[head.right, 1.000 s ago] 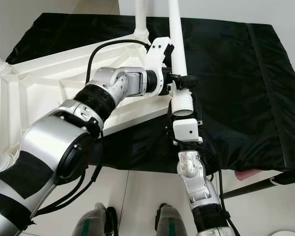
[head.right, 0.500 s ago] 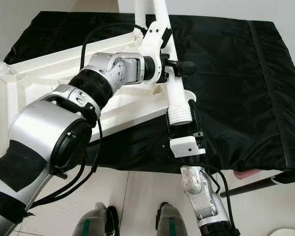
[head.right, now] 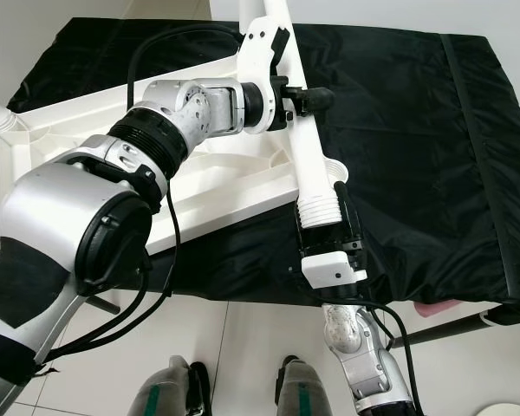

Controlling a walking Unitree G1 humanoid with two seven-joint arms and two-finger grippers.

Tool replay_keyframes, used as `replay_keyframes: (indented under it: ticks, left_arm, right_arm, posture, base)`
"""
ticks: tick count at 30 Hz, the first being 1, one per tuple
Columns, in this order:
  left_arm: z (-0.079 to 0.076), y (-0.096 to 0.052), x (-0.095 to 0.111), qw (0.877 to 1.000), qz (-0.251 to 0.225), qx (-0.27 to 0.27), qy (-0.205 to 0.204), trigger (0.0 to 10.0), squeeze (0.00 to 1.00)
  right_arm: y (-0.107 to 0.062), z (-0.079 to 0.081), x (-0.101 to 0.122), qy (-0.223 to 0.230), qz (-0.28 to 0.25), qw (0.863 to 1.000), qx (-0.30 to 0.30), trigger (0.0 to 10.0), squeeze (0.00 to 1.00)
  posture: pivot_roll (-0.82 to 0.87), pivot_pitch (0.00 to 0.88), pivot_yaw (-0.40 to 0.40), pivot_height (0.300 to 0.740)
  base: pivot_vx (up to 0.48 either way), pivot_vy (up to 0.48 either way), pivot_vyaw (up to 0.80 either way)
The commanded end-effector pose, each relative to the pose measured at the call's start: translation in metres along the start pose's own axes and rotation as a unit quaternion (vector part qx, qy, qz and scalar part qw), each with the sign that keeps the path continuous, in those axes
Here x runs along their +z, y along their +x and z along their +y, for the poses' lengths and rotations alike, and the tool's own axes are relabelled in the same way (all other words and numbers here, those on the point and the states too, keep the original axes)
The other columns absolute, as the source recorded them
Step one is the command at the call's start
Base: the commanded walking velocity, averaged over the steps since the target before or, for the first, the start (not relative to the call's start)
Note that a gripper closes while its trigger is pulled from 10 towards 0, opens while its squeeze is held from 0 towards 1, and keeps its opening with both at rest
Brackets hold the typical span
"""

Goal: Building children table

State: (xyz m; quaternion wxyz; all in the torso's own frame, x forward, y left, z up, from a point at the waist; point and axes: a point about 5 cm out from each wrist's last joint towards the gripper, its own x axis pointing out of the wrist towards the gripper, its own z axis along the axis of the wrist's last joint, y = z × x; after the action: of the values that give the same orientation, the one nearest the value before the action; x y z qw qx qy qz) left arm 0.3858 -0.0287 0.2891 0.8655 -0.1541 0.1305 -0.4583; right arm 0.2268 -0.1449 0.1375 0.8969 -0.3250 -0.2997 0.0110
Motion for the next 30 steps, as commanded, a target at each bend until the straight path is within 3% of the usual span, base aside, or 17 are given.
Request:
replay_keyframes:
  ticks: [1, 6, 7, 8, 9, 13, 14, 25, 28, 29, 30]
  left_arm:
    - [-0.022, 0.0, 0.022, 0.993, -0.023, -0.099, 0.051, 0.0, 0.0]
    - [-0.022, 0.0, 0.023, 0.994, -0.026, -0.095, 0.049, 0.0, 0.0]
    - [-0.021, 0.0, 0.023, 0.994, -0.027, -0.093, 0.048, 0.0, 0.0]
    - [-0.021, 0.0, 0.023, 0.994, -0.027, -0.093, 0.048, 0.0, 0.0]
    - [-0.021, 0.0, 0.023, 0.994, -0.028, -0.092, 0.047, 0.0, 0.0]
    - [-0.022, -0.001, 0.025, 0.994, -0.031, -0.094, 0.049, 0.0, 0.0]
    - [-0.022, -0.001, 0.026, 0.994, -0.031, -0.093, 0.049, 10.0, 0.0]
    - [-0.022, -0.008, 0.045, 0.992, -0.059, -0.092, 0.069, 10.0, 0.0]
    - [-0.024, -0.011, 0.053, 0.989, -0.071, -0.097, 0.089, 10.0, 0.0]
    - [-0.025, -0.013, 0.057, 0.987, -0.077, -0.096, 0.103, 10.0, 0.0]
    - [-0.025, -0.013, 0.057, 0.987, -0.077, -0.096, 0.103, 10.0, 0.0]
  right_arm:
    - [-0.009, 0.012, -0.004, -0.003, 0.014, 0.999, 0.05, 10.0, 0.0]
    - [-0.006, 0.012, -0.004, 0.001, 0.012, 0.999, 0.051, 10.0, 0.0]
    - [-0.003, 0.011, -0.004, 0.007, 0.011, 0.999, 0.051, 10.0, 0.13]
    - [-0.003, 0.011, -0.004, 0.007, 0.011, 0.999, 0.051, 10.0, 0.13]
    - [-0.002, 0.011, -0.004, 0.012, 0.009, 0.999, 0.051, 10.0, 1.0]
    - [0.002, 0.009, -0.003, 0.028, 0.006, 0.998, 0.049, 10.0, 1.0]
    - [0.005, 0.007, -0.003, 0.038, 0.004, 0.998, 0.047, 10.0, 1.0]
    - [0.035, -0.008, 0.009, 0.086, -0.008, 0.996, -0.013, 10.0, 1.0]
    - [0.046, -0.014, 0.011, 0.124, 0.003, 0.992, -0.033, 10.0, 1.0]
    - [0.052, -0.015, 0.011, 0.158, 0.012, 0.987, -0.033, 10.0, 0.23]
    - [0.052, -0.015, 0.011, 0.158, 0.012, 0.987, -0.033, 10.0, 0.23]
  posture:
    - [-0.12, 0.126, 0.096, 0.74]
    - [-0.12, 0.128, 0.091, 0.74]
    - [-0.12, 0.126, 0.09, 0.74]
    - [-0.12, 0.126, 0.09, 0.74]
    - [-0.12, 0.126, 0.09, 0.74]
    - [-0.12, 0.124, 0.087, 0.74]
    - [-0.12, 0.123, 0.086, 0.74]
    - [-0.11, 0.102, 0.078, 0.74]
    - [-0.11, 0.096, 0.075, 0.74]
    - [-0.11, 0.093, 0.075, 0.74]
    - [-0.11, 0.093, 0.075, 0.74]
  base:
    - [0.0, 0.0, 0.0]
    - [0.0, 0.0, 0.0]
    - [0.0, 0.0, 0.0]
    - [0.0, 0.0, 0.0]
    - [0.0, 0.0, 0.0]
    - [0.0, 0.0, 0.0]
    - [0.0, 0.0, 0.0]
    - [0.0, 0.0, 0.0]
    - [0.0, 0.0, 0.0]
    - [0.0, 0.0, 0.0]
    - [0.0, 0.0, 0.0]
